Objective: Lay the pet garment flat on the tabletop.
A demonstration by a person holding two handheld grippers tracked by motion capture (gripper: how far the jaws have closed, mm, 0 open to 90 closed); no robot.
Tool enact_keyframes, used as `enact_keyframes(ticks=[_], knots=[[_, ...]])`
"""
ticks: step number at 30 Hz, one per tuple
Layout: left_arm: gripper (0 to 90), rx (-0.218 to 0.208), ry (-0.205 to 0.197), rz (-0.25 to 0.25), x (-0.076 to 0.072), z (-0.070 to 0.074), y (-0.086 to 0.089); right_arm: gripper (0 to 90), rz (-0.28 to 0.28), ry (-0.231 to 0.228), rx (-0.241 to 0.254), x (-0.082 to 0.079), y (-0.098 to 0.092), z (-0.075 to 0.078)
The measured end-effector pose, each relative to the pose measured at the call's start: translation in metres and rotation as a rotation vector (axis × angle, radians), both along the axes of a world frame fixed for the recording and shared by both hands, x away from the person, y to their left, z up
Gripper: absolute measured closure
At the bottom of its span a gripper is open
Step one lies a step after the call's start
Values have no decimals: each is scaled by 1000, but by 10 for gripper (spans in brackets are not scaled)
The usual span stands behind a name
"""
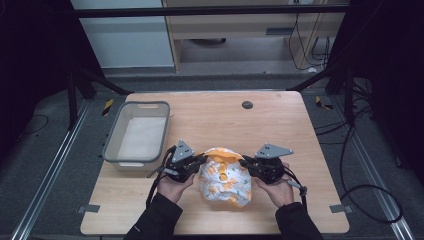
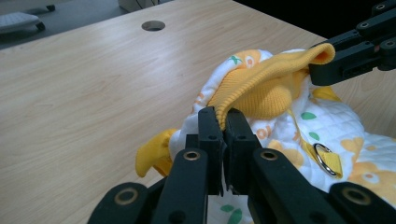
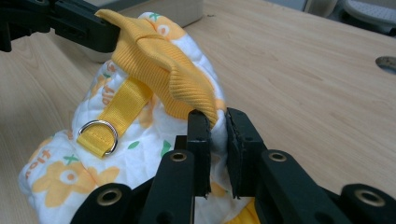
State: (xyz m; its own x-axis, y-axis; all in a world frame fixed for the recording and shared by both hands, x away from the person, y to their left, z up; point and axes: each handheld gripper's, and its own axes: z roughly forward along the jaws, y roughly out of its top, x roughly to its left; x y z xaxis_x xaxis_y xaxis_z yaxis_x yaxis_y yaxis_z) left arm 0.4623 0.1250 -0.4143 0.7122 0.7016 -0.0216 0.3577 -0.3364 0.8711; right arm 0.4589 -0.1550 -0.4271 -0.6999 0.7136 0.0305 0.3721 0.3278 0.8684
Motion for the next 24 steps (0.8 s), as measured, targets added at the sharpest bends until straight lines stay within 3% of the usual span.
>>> enact_keyframes(ticks=[15, 24], knots=[[869, -21, -39, 25, 0, 19, -1, 803, -38, -53, 38, 4, 2, 19], [869, -22, -83, 58, 6, 33, -8, 802, -94, -93, 70, 11, 2, 29]])
